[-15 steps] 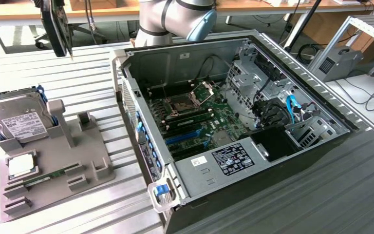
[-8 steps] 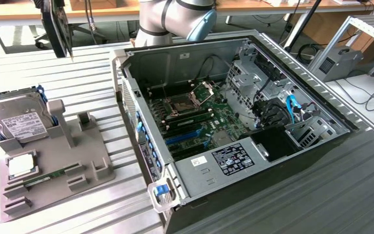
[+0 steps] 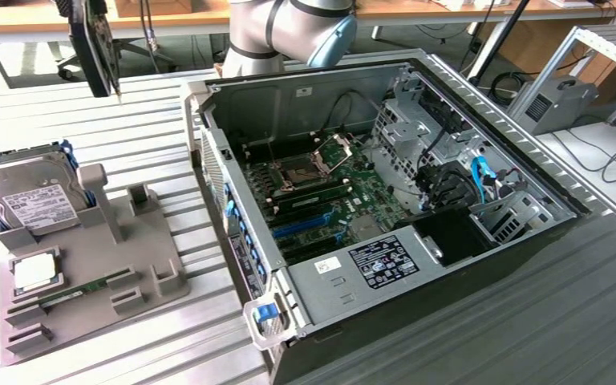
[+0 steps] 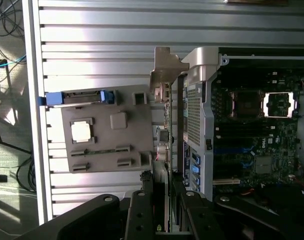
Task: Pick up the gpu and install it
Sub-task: 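Pick up the gpu and move the gpu toward the slot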
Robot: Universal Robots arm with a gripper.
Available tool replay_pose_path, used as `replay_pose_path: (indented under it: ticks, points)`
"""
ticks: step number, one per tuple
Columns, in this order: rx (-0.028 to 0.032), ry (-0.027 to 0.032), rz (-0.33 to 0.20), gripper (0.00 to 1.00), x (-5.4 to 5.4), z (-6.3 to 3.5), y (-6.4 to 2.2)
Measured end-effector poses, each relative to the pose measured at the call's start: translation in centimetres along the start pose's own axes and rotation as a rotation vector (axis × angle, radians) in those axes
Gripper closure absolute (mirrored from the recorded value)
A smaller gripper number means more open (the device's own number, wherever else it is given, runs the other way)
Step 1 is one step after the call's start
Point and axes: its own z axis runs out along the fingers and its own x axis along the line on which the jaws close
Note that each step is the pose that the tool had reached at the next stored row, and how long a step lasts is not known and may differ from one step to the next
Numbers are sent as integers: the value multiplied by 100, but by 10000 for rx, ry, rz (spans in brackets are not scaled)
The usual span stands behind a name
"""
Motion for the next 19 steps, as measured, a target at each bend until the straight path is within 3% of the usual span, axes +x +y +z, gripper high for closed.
replay_pose_path:
  ticks: [19]
  points:
    - [-1, -1, 0, 74, 11, 140, 3]
